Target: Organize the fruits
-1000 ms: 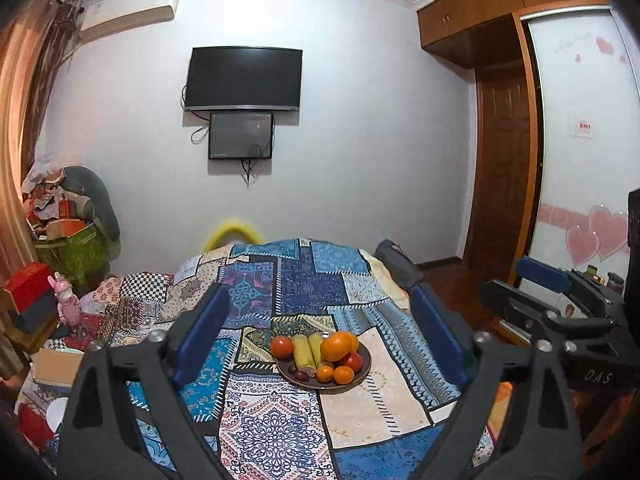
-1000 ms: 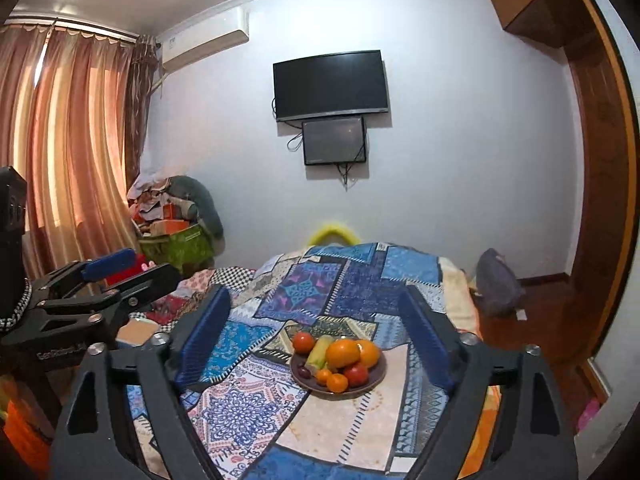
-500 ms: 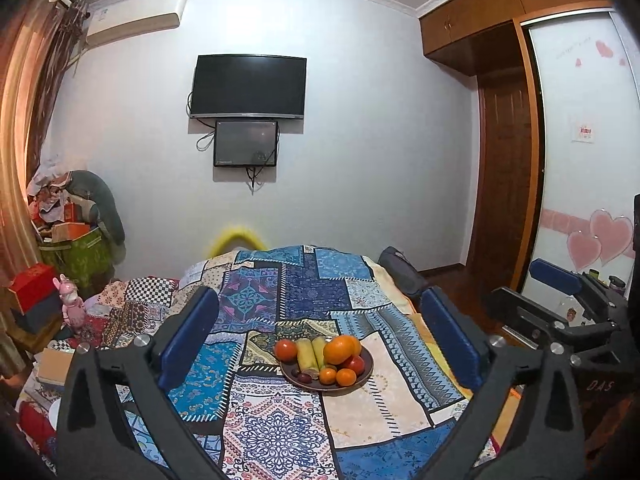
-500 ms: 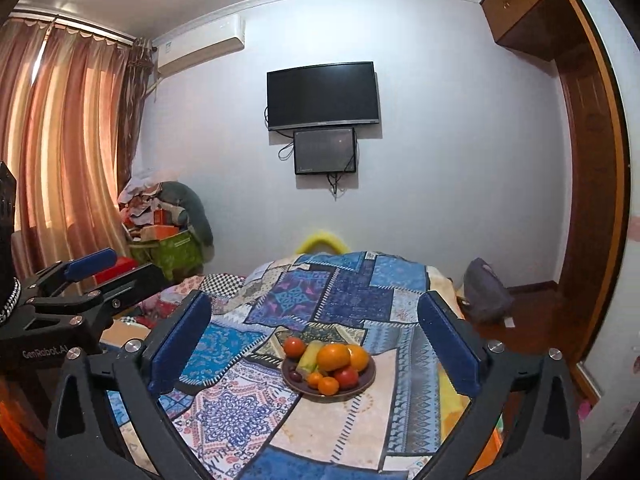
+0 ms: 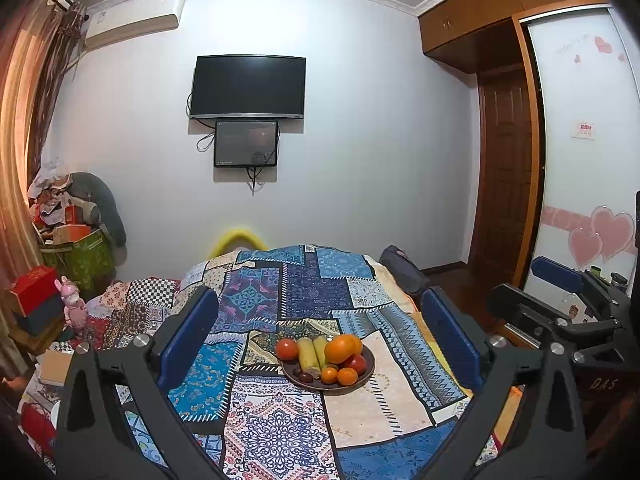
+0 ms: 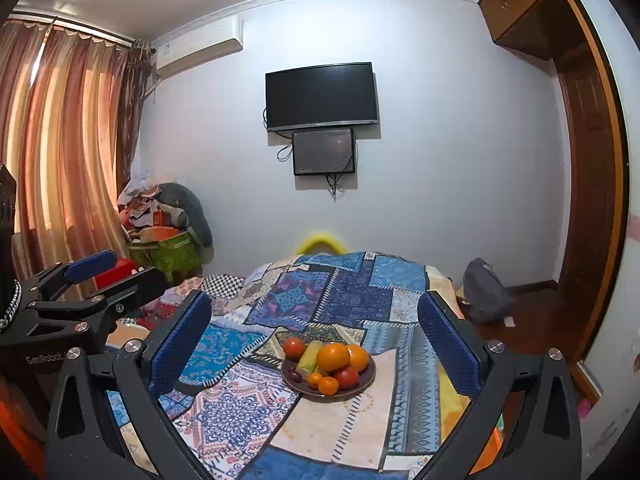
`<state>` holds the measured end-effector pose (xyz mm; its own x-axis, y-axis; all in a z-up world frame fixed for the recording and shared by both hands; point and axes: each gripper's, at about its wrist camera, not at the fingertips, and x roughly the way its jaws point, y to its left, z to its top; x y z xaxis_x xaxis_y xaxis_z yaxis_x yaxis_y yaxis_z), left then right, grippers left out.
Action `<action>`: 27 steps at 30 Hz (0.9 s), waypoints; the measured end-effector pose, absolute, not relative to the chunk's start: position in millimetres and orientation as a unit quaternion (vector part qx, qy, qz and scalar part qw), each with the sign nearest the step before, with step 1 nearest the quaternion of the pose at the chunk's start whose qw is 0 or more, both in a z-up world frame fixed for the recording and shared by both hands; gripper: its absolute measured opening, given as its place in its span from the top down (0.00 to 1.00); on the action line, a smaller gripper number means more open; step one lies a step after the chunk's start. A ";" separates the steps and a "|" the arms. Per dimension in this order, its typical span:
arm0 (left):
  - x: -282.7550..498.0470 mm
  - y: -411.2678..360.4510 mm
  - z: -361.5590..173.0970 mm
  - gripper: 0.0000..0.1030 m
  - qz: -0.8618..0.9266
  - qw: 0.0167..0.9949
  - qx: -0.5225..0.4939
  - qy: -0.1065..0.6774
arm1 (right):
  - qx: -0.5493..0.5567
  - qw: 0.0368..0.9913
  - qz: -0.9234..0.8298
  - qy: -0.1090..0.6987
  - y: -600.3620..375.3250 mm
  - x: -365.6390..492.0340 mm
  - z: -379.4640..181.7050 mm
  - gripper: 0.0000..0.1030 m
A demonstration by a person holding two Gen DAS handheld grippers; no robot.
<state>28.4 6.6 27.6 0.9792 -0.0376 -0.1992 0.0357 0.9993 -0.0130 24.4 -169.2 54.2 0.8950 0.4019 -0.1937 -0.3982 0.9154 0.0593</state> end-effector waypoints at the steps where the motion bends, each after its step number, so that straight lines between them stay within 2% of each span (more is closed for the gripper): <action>1: 28.5 6.6 27.7 0.00 -0.018 0.995 -0.004 0.100 | 0.010 0.973 0.205 0.101 -169.7 24.1 54.4 0.00; 27: 30.7 7.7 26.3 0.00 -0.020 0.994 -0.008 0.104 | 0.015 0.975 0.200 0.094 -176.6 20.0 59.1 0.00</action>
